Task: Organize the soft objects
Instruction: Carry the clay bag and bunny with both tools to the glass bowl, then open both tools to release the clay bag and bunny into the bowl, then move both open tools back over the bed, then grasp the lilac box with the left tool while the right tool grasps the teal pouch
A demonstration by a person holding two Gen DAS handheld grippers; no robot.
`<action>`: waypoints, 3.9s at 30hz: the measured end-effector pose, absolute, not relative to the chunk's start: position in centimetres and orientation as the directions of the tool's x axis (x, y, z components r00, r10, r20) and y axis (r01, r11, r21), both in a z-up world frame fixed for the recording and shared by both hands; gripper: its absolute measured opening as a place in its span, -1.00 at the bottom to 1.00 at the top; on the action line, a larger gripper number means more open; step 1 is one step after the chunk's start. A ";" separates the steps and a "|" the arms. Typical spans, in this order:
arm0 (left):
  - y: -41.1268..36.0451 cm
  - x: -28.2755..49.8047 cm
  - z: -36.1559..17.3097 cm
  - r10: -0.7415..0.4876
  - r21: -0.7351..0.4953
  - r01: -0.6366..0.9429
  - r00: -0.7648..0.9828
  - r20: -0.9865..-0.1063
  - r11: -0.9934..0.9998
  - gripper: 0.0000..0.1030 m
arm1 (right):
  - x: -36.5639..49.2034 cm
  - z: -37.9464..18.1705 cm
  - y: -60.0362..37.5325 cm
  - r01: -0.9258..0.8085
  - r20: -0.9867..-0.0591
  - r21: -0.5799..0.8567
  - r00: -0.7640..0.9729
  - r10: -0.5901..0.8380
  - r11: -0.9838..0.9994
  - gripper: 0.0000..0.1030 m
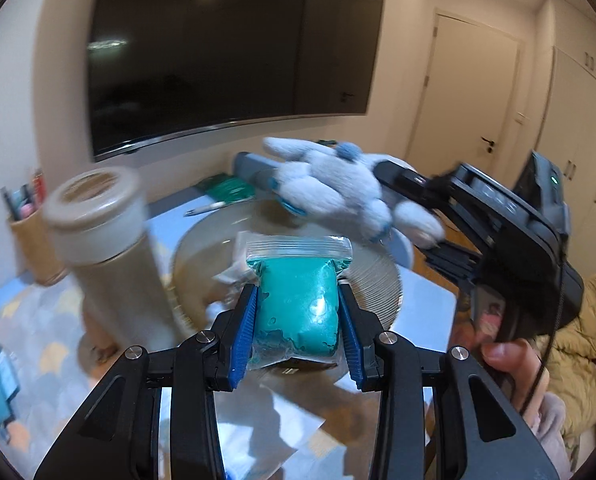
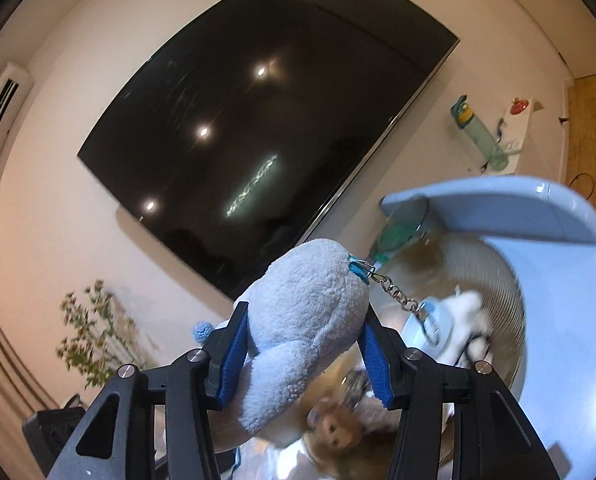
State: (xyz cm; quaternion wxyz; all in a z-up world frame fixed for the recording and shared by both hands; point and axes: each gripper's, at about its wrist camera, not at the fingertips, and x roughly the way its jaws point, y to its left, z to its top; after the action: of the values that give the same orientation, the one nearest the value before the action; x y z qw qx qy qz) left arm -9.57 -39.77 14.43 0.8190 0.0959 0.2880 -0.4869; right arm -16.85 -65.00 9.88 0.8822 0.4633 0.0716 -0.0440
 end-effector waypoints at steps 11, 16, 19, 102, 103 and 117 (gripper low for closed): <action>-44.3 -8.9 11.7 -0.747 -0.111 0.891 0.295 -0.595 0.440 -0.14 | -12.6 9.0 -68.4 0.197 -0.234 0.807 0.972 -0.005 0.556 -0.01; -44.8 -8.9 11.1 -0.707 -0.039 0.893 0.327 -0.627 0.449 0.87 | -10.2 7.9 -68.7 0.299 -0.385 0.775 0.922 0.040 0.556 0.94; -44.7 -9.0 11.1 -0.695 -0.018 0.891 0.342 -0.633 0.454 0.90 | -10.8 7.8 -68.9 0.333 -0.403 0.773 0.915 0.012 0.540 0.97; -1.7 17.7 1.8 -0.321 -0.166 0.300 0.601 -0.732 0.939 0.97 | 11.8 1.6 -16.1 -0.126 -0.782 0.158 0.589 0.202 0.979 1.00; -1.6 17.7 1.7 -0.327 -0.173 0.300 0.601 -0.729 0.938 0.98 | 11.8 1.6 -16.4 -0.125 -0.776 0.175 0.593 0.215 0.977 1.00; -1.5 17.8 1.6 -0.330 -0.177 0.300 0.599 -0.730 0.937 0.98 | 10.3 2.4 -19.8 -0.087 -0.668 0.376 0.664 0.335 0.923 -0.12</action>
State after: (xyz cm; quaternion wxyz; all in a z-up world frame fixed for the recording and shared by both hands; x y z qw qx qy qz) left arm 17.78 -1.49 1.62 0.8940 -0.0179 0.4116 -0.1762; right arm 10.32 -19.81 2.41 0.8984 0.1580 0.3925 0.1174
